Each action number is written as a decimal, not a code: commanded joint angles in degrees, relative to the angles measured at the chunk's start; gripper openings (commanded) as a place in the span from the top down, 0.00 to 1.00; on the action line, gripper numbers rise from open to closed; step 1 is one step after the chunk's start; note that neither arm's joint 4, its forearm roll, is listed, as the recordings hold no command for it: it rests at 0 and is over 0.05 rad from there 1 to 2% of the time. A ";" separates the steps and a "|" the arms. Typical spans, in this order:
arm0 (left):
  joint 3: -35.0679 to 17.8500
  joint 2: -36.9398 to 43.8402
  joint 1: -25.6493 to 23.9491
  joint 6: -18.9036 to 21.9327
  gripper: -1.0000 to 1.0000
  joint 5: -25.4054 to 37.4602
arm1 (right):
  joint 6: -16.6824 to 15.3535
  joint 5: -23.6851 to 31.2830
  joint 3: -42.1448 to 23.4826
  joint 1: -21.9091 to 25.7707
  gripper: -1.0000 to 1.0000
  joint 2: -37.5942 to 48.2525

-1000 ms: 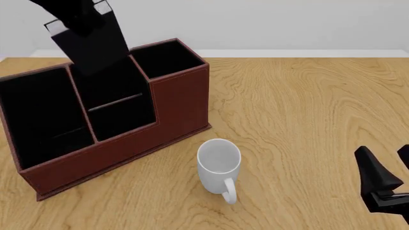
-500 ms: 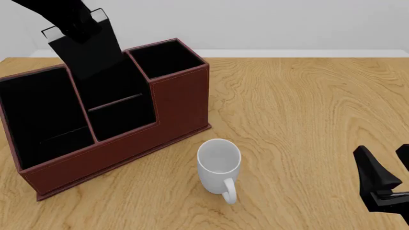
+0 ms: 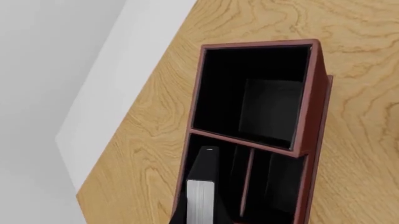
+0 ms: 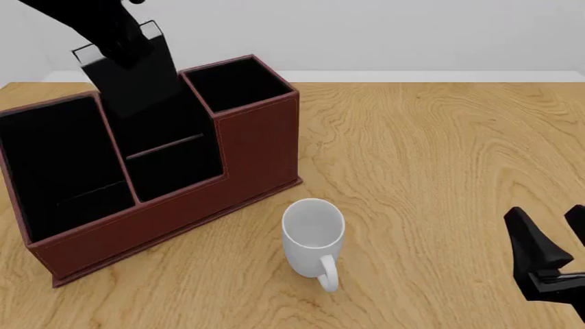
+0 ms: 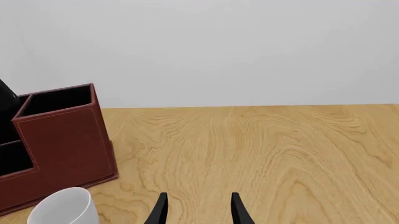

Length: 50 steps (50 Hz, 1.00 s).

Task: Pick up the book and place it in the front compartment of the caddy.

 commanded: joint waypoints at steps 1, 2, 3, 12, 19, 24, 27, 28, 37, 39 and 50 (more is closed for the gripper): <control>-0.20 1.14 0.29 1.12 1.00 -1.22 | 0.18 -0.32 0.00 -0.11 0.00 0.54; -0.20 1.31 0.22 0.96 1.00 -1.11 | 0.14 -0.34 0.00 -0.14 0.00 0.59; -0.04 1.26 0.26 1.08 1.00 -1.27 | 0.16 -0.41 0.00 -0.11 0.00 0.68; 0.88 2.39 0.48 1.18 1.00 -2.35 | 0.26 -0.02 0.00 -0.29 0.00 0.37; 2.86 2.84 1.23 1.69 1.00 -3.70 | 0.31 -0.03 0.00 -0.21 0.00 0.52; 3.87 3.06 1.60 2.04 1.00 -3.98 | 0.34 -0.47 0.00 -0.11 0.00 1.03; 3.44 3.45 1.48 1.89 1.00 -3.88 | 0.41 -0.75 0.00 -0.21 0.00 1.38; 3.88 3.44 1.59 2.08 1.00 -4.30 | 0.46 -0.51 0.00 -0.26 0.00 1.08; 3.51 4.66 1.50 1.82 1.00 -4.78 | 0.44 -0.79 0.01 -0.36 0.00 1.48; 3.72 4.82 1.60 1.94 1.00 -5.00 | 0.49 -0.96 0.01 -0.30 0.00 1.66; 3.11 6.22 0.99 1.25 1.00 -5.54 | 0.51 -2.43 0.01 -0.24 0.00 3.47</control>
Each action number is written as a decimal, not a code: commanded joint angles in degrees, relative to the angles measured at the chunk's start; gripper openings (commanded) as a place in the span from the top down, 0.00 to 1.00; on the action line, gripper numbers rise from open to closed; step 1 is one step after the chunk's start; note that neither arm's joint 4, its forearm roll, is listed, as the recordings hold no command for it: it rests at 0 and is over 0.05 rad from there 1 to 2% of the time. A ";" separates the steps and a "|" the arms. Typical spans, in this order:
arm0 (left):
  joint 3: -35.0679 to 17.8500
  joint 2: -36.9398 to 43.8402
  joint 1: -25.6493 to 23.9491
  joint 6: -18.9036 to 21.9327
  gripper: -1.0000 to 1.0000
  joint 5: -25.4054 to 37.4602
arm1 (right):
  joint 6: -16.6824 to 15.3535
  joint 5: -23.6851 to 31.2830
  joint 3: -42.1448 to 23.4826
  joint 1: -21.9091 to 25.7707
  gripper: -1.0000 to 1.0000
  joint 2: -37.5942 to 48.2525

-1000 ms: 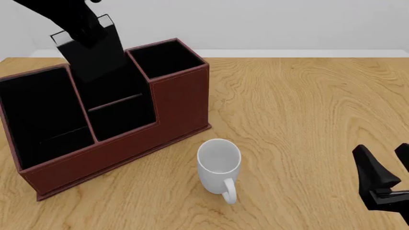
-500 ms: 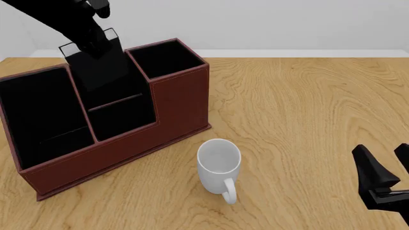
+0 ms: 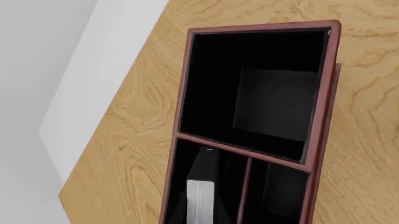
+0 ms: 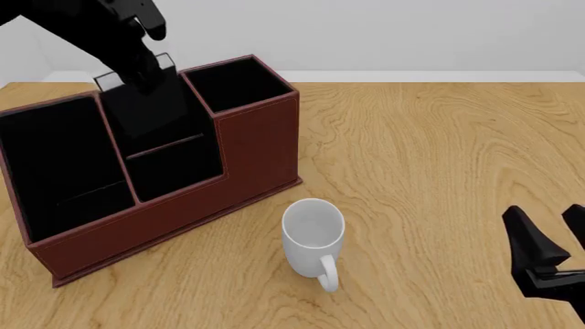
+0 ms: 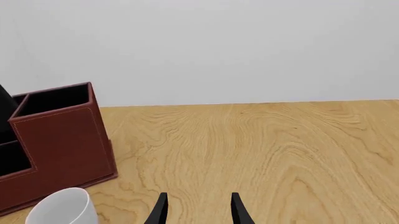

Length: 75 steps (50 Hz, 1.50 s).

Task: Pick up the book and place it in the front compartment of the caddy.

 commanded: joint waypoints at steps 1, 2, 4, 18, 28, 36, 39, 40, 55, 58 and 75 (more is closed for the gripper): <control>-0.57 1.00 -0.35 0.44 1.00 -0.95 | -0.01 -1.33 0.00 0.11 0.00 1.60; -0.36 1.03 -0.29 0.55 1.00 -1.19 | 0.00 -1.54 0.00 0.06 0.00 1.82; -0.25 1.35 -0.33 0.41 1.00 -1.28 | 0.07 -1.91 0.00 0.12 0.00 2.25; 1.02 2.79 0.39 0.49 1.00 -2.82 | 0.00 -2.71 0.00 0.10 0.00 3.29; 1.58 4.09 0.17 0.11 1.00 -3.15 | 0.08 -3.78 0.00 0.10 0.00 4.53; 1.07 5.19 -0.19 -0.40 1.00 -3.14 | 0.06 -4.40 0.00 0.11 0.00 5.37; 0.91 5.64 -0.26 -0.46 1.00 -3.45 | 0.05 -4.57 0.00 0.11 0.00 5.60; 0.89 5.79 -0.22 -0.45 1.00 -3.56 | 0.07 -4.61 0.00 0.13 0.00 5.65; 0.99 6.71 0.45 -0.41 1.00 -4.13 | 0.00 -5.81 0.00 0.38 0.00 7.04; 1.75 6.72 0.46 -0.39 1.00 -4.12 | -0.03 -5.51 0.00 0.40 0.00 6.78; 2.71 6.88 1.73 -0.07 1.00 -4.24 | -0.01 -6.10 0.00 0.72 0.00 7.38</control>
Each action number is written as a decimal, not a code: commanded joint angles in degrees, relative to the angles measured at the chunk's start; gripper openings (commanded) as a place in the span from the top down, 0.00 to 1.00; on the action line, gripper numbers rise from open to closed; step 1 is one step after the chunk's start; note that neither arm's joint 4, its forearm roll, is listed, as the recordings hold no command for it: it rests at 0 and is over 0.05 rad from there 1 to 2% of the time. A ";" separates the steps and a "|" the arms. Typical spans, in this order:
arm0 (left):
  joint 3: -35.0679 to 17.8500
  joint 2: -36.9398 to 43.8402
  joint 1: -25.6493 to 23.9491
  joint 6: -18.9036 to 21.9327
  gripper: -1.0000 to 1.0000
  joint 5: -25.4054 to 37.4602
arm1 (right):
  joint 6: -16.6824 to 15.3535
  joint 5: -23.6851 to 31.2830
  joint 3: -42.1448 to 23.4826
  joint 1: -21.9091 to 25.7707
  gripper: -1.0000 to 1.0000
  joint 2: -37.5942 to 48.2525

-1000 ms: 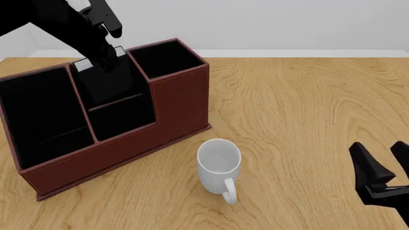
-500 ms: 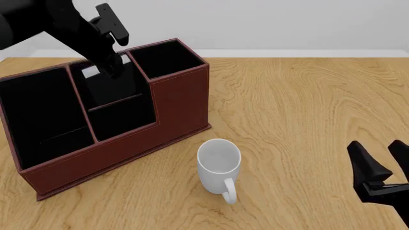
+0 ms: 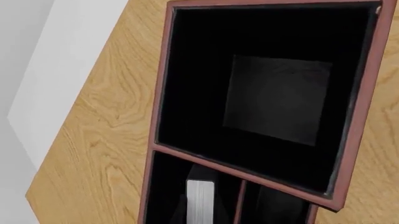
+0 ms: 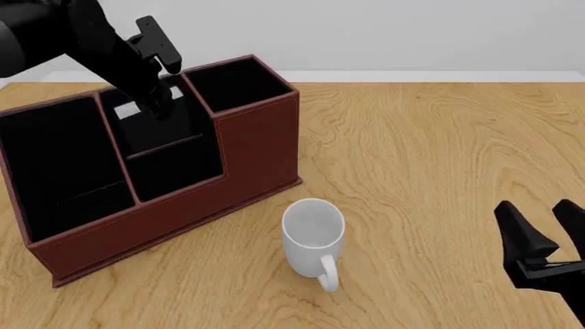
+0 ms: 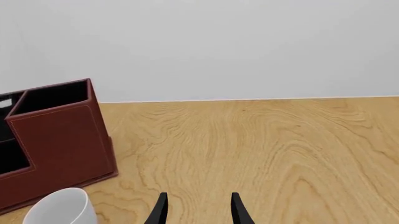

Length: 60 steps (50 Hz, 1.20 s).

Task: Pick up the book and place it in the front compartment of the caddy.

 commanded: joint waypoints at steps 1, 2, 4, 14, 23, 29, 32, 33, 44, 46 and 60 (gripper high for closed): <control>0.00 -0.19 0.59 1.07 1.00 -0.30 | 0.02 -0.65 0.00 0.21 0.00 0.71; 0.11 -0.25 0.74 1.23 1.00 -0.44 | 0.01 -0.67 0.00 0.21 0.00 0.72; -0.13 -0.22 0.57 1.16 1.00 -0.29 | 0.07 -1.23 0.00 0.20 0.00 1.36; -0.36 -0.36 0.53 1.03 1.00 -0.25 | 0.15 -1.76 0.00 0.31 0.00 1.93; -0.32 -0.23 0.86 1.02 1.00 -0.10 | 0.10 -1.84 0.00 0.40 0.00 2.12; -0.29 -0.39 1.16 1.03 1.00 -0.07 | 0.20 -2.27 0.00 0.51 0.00 2.61; -0.15 -0.59 1.49 1.15 1.00 -0.03 | 0.15 -2.19 0.00 0.59 0.00 2.53; -0.12 -0.61 1.49 1.15 1.00 0.00 | 0.17 -2.12 0.00 0.58 0.00 2.44; -0.50 -0.34 1.21 1.16 1.00 0.22 | 0.14 -3.39 0.00 0.51 0.00 3.78; -0.66 -0.28 1.14 1.13 1.00 0.30 | 0.20 -3.56 0.00 0.49 0.00 3.94; -0.43 -0.26 1.33 1.21 0.00 0.11 | 0.18 -3.22 0.00 0.61 0.00 3.66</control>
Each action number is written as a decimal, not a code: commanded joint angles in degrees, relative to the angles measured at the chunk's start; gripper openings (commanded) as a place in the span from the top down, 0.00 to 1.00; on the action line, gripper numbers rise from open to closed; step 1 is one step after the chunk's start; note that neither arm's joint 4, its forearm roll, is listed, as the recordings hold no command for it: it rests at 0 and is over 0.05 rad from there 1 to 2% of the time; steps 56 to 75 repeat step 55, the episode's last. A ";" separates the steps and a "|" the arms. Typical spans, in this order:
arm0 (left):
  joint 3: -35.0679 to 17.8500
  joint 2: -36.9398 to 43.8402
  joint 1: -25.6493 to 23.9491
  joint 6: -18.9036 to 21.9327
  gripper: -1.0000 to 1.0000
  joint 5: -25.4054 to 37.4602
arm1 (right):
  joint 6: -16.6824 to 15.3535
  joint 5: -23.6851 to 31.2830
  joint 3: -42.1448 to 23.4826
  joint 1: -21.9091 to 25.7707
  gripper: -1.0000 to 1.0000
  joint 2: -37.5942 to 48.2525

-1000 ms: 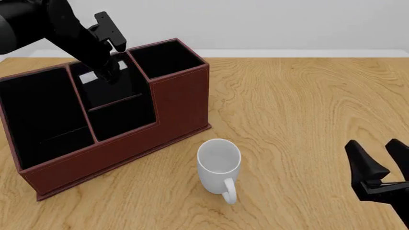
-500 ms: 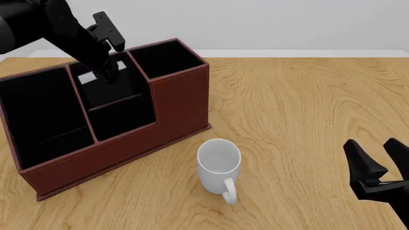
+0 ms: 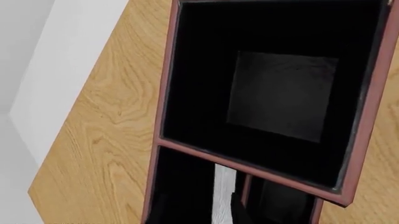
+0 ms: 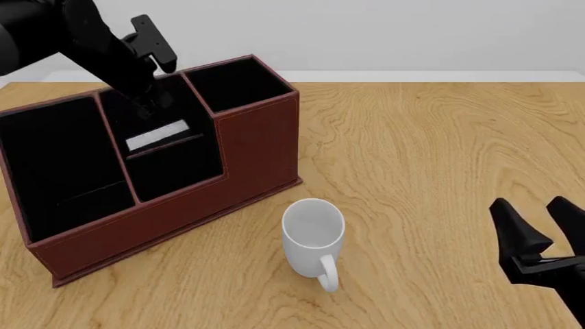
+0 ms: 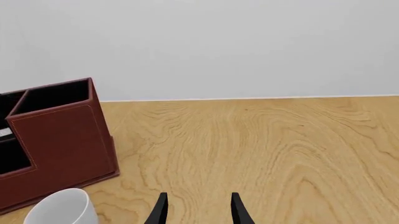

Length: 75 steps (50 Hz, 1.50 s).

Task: Pick up the book and place it in the front compartment of the caddy.

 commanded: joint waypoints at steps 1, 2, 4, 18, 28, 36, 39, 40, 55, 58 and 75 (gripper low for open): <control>-0.12 -0.19 0.37 0.49 0.00 -0.39 | -0.02 0.14 0.00 0.08 0.00 -0.07; -0.08 -0.16 0.32 0.43 0.00 -0.35 | 0.05 0.18 0.00 0.10 0.00 -0.13; -0.12 -0.13 0.27 0.38 0.00 -0.42 | -0.01 0.32 0.00 0.04 0.00 -0.30; 0.33 -0.45 0.55 0.51 0.00 -0.54 | -0.09 -0.59 0.00 0.25 0.00 0.69; -0.14 -2.29 0.28 0.61 0.00 0.62 | -0.21 -0.46 0.00 0.26 0.00 0.32; -1.01 -5.62 -0.07 0.93 0.00 2.90 | -0.22 1.98 0.00 0.43 0.00 -2.77; -0.01 -7.34 0.32 1.72 0.00 2.82 | -0.25 2.54 0.00 0.39 0.00 -3.49; 0.13 -7.76 0.21 1.76 0.00 2.99 | -0.23 2.80 0.00 0.39 0.00 -3.84; 1.00 -14.17 -2.20 1.24 0.00 4.92 | -0.38 7.23 -0.01 0.76 0.00 -8.97; 1.00 -14.17 -2.20 1.24 0.00 4.92 | -0.38 7.23 -0.01 0.76 0.00 -8.97; 1.00 -14.17 -2.20 1.24 0.00 4.92 | -0.38 7.23 -0.01 0.76 0.00 -8.97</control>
